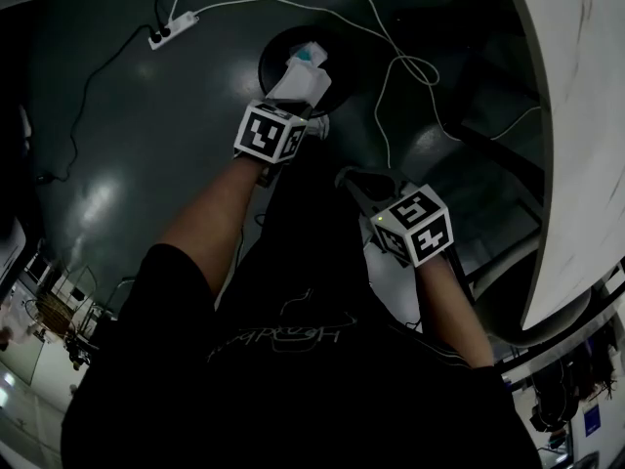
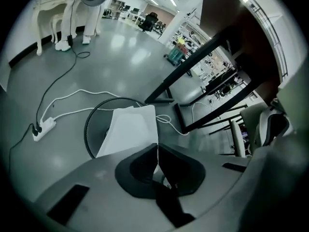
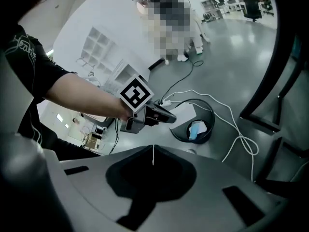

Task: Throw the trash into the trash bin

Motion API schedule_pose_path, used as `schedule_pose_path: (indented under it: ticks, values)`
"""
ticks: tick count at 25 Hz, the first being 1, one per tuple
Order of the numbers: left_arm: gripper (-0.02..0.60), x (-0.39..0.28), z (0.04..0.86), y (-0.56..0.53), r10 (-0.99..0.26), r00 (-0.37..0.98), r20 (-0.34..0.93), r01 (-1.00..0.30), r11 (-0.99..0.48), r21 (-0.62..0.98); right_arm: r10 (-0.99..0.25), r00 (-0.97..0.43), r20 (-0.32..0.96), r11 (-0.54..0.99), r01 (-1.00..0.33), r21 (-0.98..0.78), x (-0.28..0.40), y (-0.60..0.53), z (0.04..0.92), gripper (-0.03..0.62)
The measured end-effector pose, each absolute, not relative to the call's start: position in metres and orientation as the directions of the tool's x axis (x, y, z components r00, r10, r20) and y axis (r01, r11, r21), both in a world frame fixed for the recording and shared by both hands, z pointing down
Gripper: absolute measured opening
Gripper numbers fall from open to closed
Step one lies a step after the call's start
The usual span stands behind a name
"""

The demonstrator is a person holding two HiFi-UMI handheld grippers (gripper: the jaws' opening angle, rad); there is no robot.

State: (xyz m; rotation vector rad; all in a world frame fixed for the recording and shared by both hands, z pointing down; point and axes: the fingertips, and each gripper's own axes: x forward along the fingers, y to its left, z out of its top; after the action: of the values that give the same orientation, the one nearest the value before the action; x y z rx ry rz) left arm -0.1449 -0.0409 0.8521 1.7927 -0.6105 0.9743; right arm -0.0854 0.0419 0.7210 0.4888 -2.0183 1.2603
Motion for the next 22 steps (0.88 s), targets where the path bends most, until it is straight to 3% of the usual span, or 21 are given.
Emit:
schedule_pose_path:
  ticks: [5,6,8,9,17,22]
  values:
    - [0.008,-0.144,0.86,-0.047,-0.005,0.549,0.836,-0.752,-0.441,0.491,0.037,-0.692,0.721,0.415,-0.646,-0.641,-0.088,0.043,0.726,0.032]
    - [0.034,-0.143,0.86,-0.052,-0.014,0.561,0.828,-0.753,-0.423,0.503,0.035,-0.692,0.721,0.407,-0.649,-0.643,-0.087,0.043,0.727,0.032]
    - [0.203,-0.138,0.859,-0.058,-0.012,0.594,0.804,-0.747,-0.379,0.546,0.027,-0.692,0.721,0.39,-0.657,-0.645,-0.086,0.04,0.729,0.032]
    - [0.24,-0.136,0.859,-0.06,-0.006,0.602,0.798,-0.744,-0.368,0.558,0.02,-0.692,0.721,0.382,-0.662,-0.645,-0.084,0.038,0.731,0.032]
    - [0.305,-0.144,0.862,-0.047,0.04,0.588,0.808,-0.754,-0.335,0.565,0.001,-0.696,0.718,0.334,-0.677,-0.656,-0.081,0.023,0.732,0.032]
    - [0.305,-0.152,0.859,-0.045,0.059,0.577,0.814,-0.753,-0.347,0.559,-0.006,-0.691,0.723,0.339,-0.682,-0.649,-0.085,0.011,0.732,0.032]
